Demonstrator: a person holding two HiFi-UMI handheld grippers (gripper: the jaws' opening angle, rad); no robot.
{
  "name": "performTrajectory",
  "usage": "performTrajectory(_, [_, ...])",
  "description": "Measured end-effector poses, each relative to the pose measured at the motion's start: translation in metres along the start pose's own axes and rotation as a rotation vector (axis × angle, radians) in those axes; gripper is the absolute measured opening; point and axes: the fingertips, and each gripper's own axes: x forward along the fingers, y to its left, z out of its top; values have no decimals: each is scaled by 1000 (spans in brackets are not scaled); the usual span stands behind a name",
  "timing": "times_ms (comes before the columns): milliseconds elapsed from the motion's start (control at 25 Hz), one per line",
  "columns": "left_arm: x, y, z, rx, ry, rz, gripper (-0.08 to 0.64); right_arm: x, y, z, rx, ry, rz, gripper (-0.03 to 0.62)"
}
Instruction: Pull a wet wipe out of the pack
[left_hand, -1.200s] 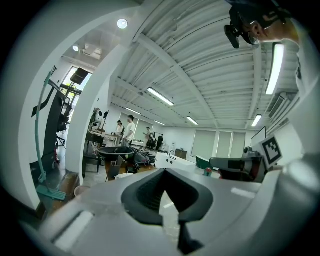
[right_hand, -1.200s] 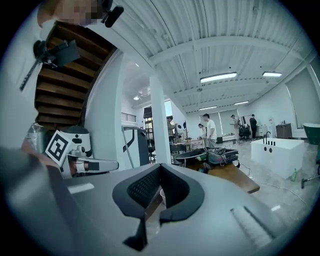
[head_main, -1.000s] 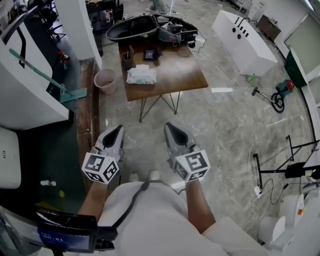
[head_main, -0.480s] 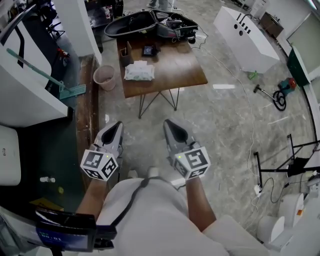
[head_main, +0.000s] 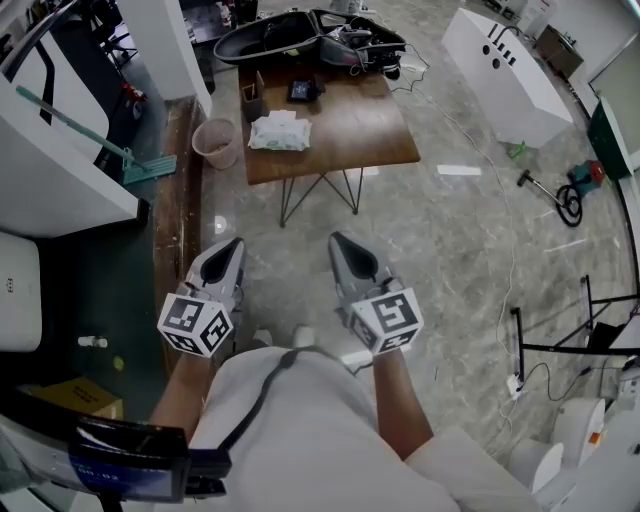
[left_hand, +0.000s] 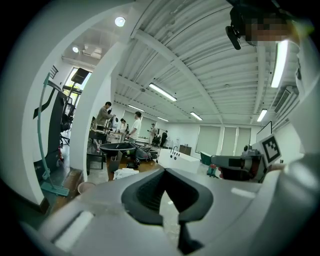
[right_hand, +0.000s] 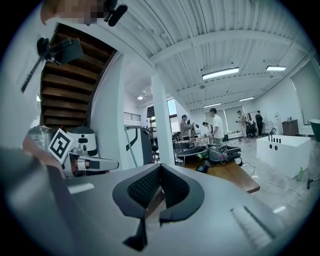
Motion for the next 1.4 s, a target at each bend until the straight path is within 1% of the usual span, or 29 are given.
performTrajectory(280, [-8,-9,-9,18,10,55,5,-10,-6,-9,33,-15,38,8])
performTrajectory(400, [-9,-11,-13,18,14,72,5,-14,-8,-12,15,-5,44,8])
performTrajectory(600, [-5,-12,-10,24,11,79,5,-14,-13,-16,19,8,48,8])
performTrajectory(680, [-2,-10,-10,17,6,72,5,-10,-14,-17,12,15,50,8])
performTrajectory(800, [6,-6,-10,6,2,42,5,-5,-19,-15,16,12,38,8])
performTrajectory(1040, [39,9,-5,0,-1,3,5,19,-39,-11,22,11,7,8])
performTrajectory(1240, [79,42,4,-8,10,-31,5,63,-53,-9,11,36,3,8])
performTrajectory(1400, [116,67,17,8,31,-78,5,106,-62,-1,13,51,1,8])
